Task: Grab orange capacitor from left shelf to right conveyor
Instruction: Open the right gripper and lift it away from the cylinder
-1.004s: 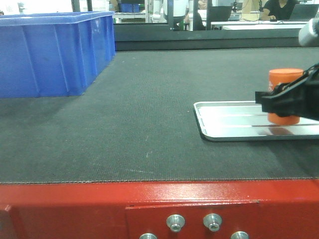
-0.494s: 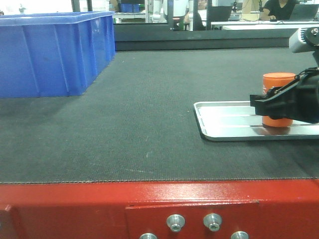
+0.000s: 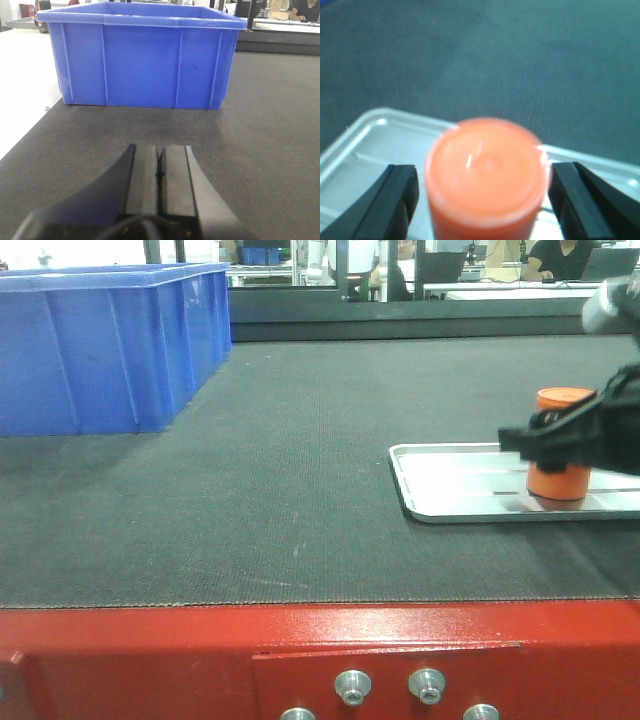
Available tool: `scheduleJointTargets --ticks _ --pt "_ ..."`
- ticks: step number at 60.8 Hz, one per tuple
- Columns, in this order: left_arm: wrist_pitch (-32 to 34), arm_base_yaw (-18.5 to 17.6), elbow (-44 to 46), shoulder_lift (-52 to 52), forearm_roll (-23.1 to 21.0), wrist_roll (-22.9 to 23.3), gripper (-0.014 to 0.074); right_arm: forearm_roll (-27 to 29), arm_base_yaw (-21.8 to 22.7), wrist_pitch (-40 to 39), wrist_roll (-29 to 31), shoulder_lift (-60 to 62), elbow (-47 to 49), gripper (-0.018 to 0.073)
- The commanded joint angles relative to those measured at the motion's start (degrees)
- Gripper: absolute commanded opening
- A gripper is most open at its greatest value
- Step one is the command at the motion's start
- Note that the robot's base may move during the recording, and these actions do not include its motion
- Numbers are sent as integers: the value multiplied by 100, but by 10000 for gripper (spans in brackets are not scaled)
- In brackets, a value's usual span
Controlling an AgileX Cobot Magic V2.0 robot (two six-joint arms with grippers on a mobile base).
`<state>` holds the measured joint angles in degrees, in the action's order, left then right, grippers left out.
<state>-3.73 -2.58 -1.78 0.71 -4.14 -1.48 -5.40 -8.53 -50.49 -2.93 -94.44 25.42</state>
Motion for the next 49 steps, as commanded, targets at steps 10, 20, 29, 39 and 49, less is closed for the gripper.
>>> scheduleJointTargets --ticks 10,20,29,39,49 --pt "513 5 26 64 -10 8 -127 -44 28 832 -312 1778 177 624" --pt "513 5 26 64 -10 8 -127 -44 28 2236 -415 2965 455 599" --pt "513 5 26 64 -10 8 -127 -44 28 3361 -415 3913 649 410" --pt "513 5 26 64 -10 8 -127 -44 28 3960 -415 4830 649 153" --pt "513 5 26 64 -10 8 -127 -44 28 4260 -415 5633 639 56"
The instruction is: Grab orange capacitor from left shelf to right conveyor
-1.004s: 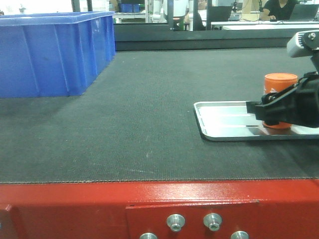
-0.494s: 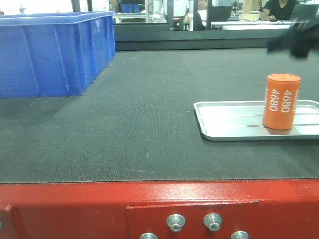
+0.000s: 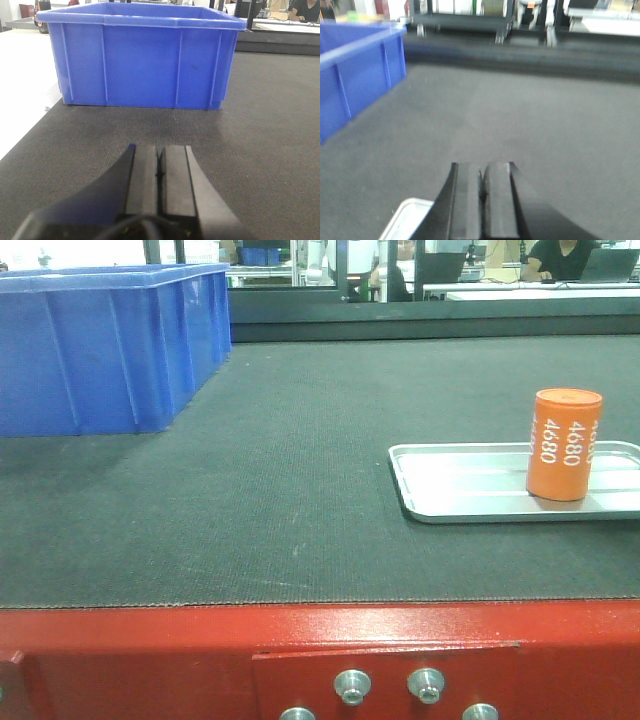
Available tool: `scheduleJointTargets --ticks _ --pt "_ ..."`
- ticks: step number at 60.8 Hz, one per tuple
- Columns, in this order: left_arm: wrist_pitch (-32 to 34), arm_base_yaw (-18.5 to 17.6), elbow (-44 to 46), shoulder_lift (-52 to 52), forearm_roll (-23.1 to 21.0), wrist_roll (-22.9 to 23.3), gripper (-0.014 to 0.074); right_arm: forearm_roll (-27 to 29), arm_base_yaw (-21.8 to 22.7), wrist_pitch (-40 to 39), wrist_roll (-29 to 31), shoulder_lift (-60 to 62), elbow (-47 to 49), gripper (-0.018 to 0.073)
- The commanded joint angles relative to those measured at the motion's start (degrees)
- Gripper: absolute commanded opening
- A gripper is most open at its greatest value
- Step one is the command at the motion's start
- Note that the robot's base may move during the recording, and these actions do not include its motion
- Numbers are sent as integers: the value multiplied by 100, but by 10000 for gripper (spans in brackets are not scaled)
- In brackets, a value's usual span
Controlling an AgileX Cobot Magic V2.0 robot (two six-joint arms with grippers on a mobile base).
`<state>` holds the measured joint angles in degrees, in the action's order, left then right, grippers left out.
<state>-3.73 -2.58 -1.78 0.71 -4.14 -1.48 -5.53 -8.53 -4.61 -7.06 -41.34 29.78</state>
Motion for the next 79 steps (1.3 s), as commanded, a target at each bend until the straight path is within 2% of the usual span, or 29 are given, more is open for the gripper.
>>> scheduleJointTargets --ticks 1,38,48,54,67,79 --pt "513 5 26 64 -10 8 -127 -31 28 -322 -2 367 198 55" --pt "513 5 26 64 -10 8 -127 -31 28 -287 3 570 177 55" --pt "513 5 26 64 -10 8 -127 -26 78 497 26 1177 92 55" --pt "513 5 26 64 -10 8 -127 20 372 708 72 1864 -397 55" --pt "513 5 26 64 -10 8 -127 492 1173 339 72 3129 -1955 55" --pt "513 5 26 64 -10 8 -127 493 1242 20 72 4066 -2865 55"
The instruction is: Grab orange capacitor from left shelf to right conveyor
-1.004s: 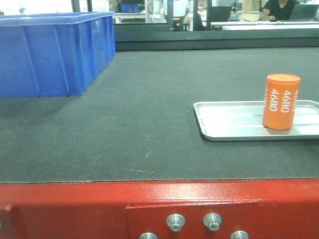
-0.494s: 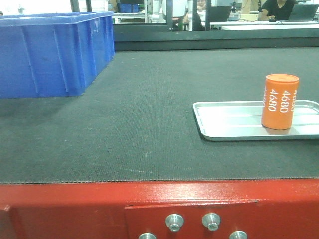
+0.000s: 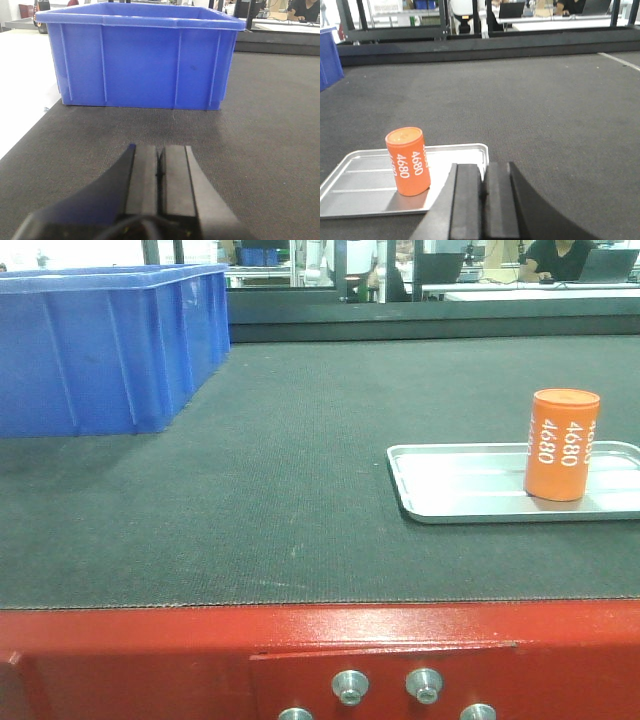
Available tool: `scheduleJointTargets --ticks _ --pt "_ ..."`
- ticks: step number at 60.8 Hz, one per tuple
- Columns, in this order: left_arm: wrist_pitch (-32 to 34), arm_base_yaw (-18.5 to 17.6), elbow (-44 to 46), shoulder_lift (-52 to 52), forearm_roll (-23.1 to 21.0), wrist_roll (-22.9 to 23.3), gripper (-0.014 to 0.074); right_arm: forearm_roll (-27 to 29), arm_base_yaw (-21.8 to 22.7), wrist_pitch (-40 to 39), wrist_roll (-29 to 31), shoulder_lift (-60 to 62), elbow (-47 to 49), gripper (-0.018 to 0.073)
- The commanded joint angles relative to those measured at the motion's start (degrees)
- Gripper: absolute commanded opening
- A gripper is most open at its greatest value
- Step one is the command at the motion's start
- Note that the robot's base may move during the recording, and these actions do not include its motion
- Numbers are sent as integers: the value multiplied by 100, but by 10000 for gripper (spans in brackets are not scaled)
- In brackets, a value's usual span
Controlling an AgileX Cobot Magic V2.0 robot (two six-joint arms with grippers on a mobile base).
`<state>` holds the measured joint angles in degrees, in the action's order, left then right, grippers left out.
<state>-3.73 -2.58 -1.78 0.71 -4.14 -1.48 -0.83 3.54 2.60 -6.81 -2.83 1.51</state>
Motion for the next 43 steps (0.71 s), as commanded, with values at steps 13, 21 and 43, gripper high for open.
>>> scheduleJointTargets --ticks 13,21,43 --pt "513 5 26 64 -10 8 -127 23 40 -605 47 421 -287 55" --pt "513 5 26 64 -10 8 -127 23 40 -663 47 421 -287 55" --pt "513 5 26 64 -10 8 -127 23 40 -655 47 421 -287 55"
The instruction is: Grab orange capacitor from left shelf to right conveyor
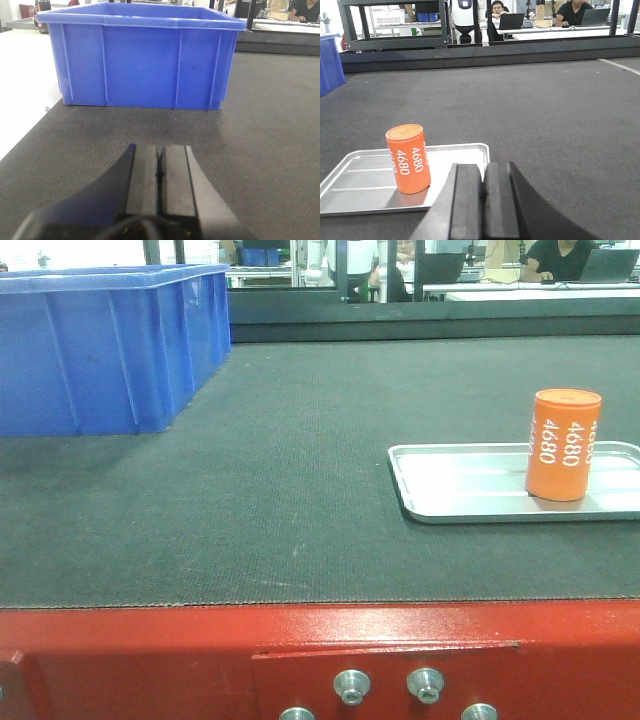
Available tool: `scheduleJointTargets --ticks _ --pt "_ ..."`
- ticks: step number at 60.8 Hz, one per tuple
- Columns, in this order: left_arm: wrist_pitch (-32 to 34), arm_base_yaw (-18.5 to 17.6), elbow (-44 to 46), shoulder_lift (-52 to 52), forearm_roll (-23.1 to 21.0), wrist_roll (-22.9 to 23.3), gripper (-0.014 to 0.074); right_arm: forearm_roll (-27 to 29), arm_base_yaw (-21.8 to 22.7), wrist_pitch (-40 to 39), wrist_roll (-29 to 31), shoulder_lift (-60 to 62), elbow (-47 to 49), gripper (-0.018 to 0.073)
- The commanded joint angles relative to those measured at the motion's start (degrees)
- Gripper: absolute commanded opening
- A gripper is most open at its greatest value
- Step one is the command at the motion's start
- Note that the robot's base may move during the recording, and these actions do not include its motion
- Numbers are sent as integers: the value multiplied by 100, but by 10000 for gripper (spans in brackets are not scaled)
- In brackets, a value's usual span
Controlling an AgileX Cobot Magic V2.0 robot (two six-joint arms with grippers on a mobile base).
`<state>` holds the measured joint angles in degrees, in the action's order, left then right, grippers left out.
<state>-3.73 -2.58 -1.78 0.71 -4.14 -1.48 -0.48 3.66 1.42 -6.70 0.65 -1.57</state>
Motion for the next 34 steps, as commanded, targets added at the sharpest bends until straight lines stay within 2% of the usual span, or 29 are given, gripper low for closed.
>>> scheduleJointTargets --ticks 1,34 --pt "513 5 26 64 -10 8 -127 -12 28 -537 36 73 21 55" --pt "513 5 26 64 -10 8 -127 -12 28 -537 36 73 21 55"
